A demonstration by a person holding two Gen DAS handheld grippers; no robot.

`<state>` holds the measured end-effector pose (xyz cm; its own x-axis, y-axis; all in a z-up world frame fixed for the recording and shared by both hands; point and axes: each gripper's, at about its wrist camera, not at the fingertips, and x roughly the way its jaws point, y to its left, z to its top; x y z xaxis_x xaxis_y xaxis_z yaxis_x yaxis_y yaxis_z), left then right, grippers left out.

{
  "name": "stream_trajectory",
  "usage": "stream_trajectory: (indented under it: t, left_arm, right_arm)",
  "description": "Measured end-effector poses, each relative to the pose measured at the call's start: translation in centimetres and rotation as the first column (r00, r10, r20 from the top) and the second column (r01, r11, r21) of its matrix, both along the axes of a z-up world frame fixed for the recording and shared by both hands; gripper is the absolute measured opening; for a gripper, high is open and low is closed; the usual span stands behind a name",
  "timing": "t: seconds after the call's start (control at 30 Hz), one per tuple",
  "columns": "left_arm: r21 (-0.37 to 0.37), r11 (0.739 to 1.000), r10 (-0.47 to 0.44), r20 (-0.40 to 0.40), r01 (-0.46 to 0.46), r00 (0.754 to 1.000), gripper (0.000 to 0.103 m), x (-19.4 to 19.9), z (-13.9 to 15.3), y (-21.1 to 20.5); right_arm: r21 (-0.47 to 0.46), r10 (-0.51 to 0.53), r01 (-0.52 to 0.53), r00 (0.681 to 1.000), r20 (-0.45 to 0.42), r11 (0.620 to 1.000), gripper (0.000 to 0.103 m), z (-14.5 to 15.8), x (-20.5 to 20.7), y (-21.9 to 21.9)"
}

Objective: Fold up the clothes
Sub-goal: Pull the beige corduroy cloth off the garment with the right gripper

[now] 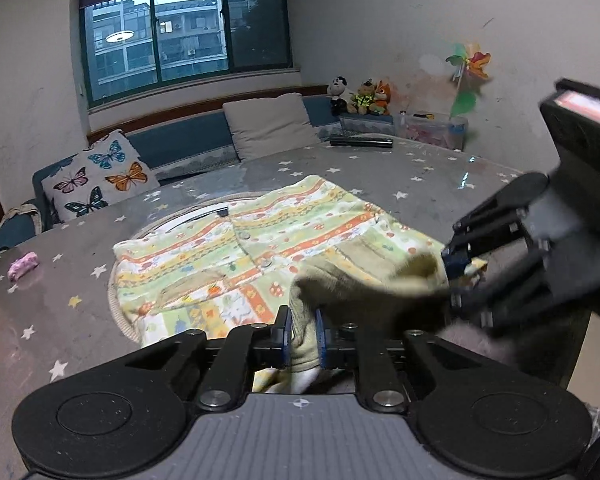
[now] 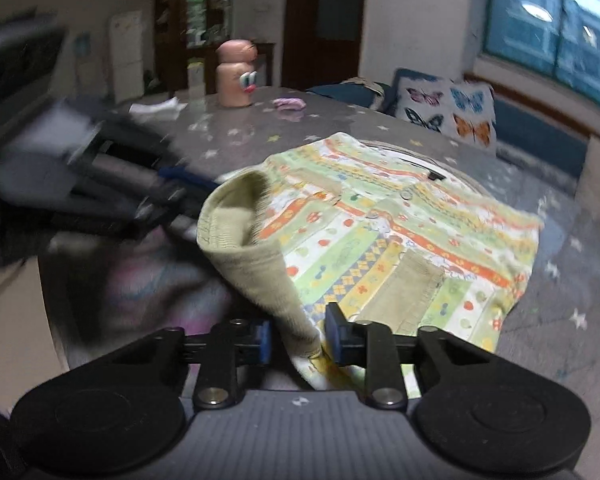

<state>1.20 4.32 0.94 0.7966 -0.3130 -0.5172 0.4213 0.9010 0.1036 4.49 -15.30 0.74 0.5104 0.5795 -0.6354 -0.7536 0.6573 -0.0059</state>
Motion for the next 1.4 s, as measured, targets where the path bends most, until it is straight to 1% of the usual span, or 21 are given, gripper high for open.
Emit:
stream_trajectory:
  t: [0.03,0.07,0.1,0.2,0.23,0.27,0.43,0.5,0.57,0.6,0.63,0.67,0.77,0.93,1.03,1.1,1.13,1.2,1.27,1.33,1.4]
  left_arm:
    - [0.01,1.0,0.005,0.006,-0.005,1.0,0.026,-0.4,-0.1,0.2]
    - [0.021,1.0,0.012,0.016,-0.013,1.0,0.036,-0.9,-0.1,0.3]
    - [0.033,0.999,0.02,0.028,-0.021,0.999,0.04,-1.4,-0.1,0.5]
    - [0.079,0.996,0.036,0.043,-0.039,0.998,0.045,-2.3,-0.3,1.0]
    - [0.095,0.994,0.04,0.048,-0.044,0.998,0.05,-2.5,-0.5,1.1]
    - [0.112,0.992,0.043,0.054,-0.049,0.998,0.051,-2.7,-0.7,1.2]
    - [0.212,0.975,0.04,0.101,-0.061,0.994,0.052,-2.6,-1.4,0.9]
    - [0.269,0.961,0.033,0.117,-0.063,0.993,0.05,-1.9,-2.1,0.8]
    - [0.294,0.953,0.036,0.116,-0.069,0.993,0.025,-1.5,-2.6,0.8]
    - [0.291,0.954,0.042,0.109,-0.072,0.993,0.021,-1.4,-2.7,0.9]
    - [0.285,0.956,0.047,0.102,-0.075,0.994,0.014,-1.3,-2.7,1.0]
    - [0.277,0.958,0.051,0.101,-0.077,0.994,0.011,-1.4,-2.6,1.1]
    - [0.255,0.964,0.045,0.106,-0.07,0.993,0.008,-2.4,-1.7,1.2]
    - [0.231,0.972,0.021,0.105,-0.044,0.994,0.008,-5.1,0.1,0.8]
    - [0.218,0.975,0.012,0.085,-0.03,0.996,0.007,-7.2,1.2,0.6]
    - [0.187,0.982,0.008,0.052,-0.017,0.999,0.007,-8.9,2.3,0.6]
    - [0.17,0.985,0.005,0.035,-0.011,0.999,0.007,-9.9,2.9,0.6]
    - [0.175,0.985,-0.013,0.035,0.007,0.999,0.007,-11.3,3.7,0.4]
    - [0.192,0.981,-0.019,0.031,0.012,0.999,0.005,-11.7,3.2,0.3]
    - [0.21,0.977,-0.023,0.027,0.016,0.999,0.004,-11.9,2.7,0.2]
    - [0.229,0.973,-0.026,0.023,0.02,0.999,0.004,-12.1,2.1,0.1]
  right_arm:
    - [0.023,-0.015,0.016,1.0,-0.023,1.0,0.019,0.3,0.5,-0.2]
    - [0.045,-0.028,0.03,0.999,-0.042,0.999,0.017,0.6,0.8,-0.5]
    - [0.063,-0.037,0.041,0.998,-0.053,0.997,0.017,0.9,1.1,-0.7]
    - [0.092,-0.053,0.058,0.997,-0.057,0.994,0.015,1.7,1.6,-1.0]
    - [0.098,-0.056,0.061,0.997,-0.055,0.993,0.015,1.9,1.7,-1.0]
    - [0.101,-0.057,0.062,0.997,-0.052,0.993,0.015,2.0,1.7,-1.0]
    - [0.114,-0.063,0.067,0.997,-0.038,0.991,0.014,2.6,1.8,-0.9]
    - [0.12,-0.065,0.069,0.997,-0.032,0.99,0.013,2.8,1.8,-0.9]
    - [0.124,-0.069,0.072,0.997,-0.028,0.99,0.012,2.8,1.6,-1.0]
    - [0.126,-0.071,0.073,0.997,-0.027,0.989,0.012,2.8,1.4,-1.0]
    - [0.128,-0.072,0.075,0.997,-0.025,0.989,0.011,2.7,1.3,-1.1]
    - [0.129,-0.073,0.076,0.997,-0.024,0.989,0.011,2.7,1.1,-1.1]
    - [0.137,-0.076,0.078,0.997,-0.022,0.988,0.011,2.8,0.6,-1.4]
    - [0.161,-0.061,0.059,0.998,0.003,0.985,0.011,4.3,-1.3,-2.8]
    - [0.159,-0.035,0.032,0.999,0.015,0.987,0.01,5.4,-3.4,-3.9]
    - [0.165,-0.021,0.018,1.0,0.018,0.986,0.008,6.4,-5.0,-4.9]
    - [0.169,-0.016,0.012,1.0,0.019,0.986,0.005,7.0,-5.8,-5.4]
    - [0.181,-0.003,0.0,1.0,0.017,0.983,0.004,7.9,-7.3,-6.5]
    - [0.205,0.014,-0.014,1.0,0.003,0.979,0.003,8.4,-8.6,-7.2]
    - [0.196,0.034,-0.035,0.999,0.011,0.98,0.004,7.9,-9.6,-7.4]
    - [0.166,0.027,-0.025,1.0,-0.009,0.986,0.004,6.9,-9.8,-7.4]
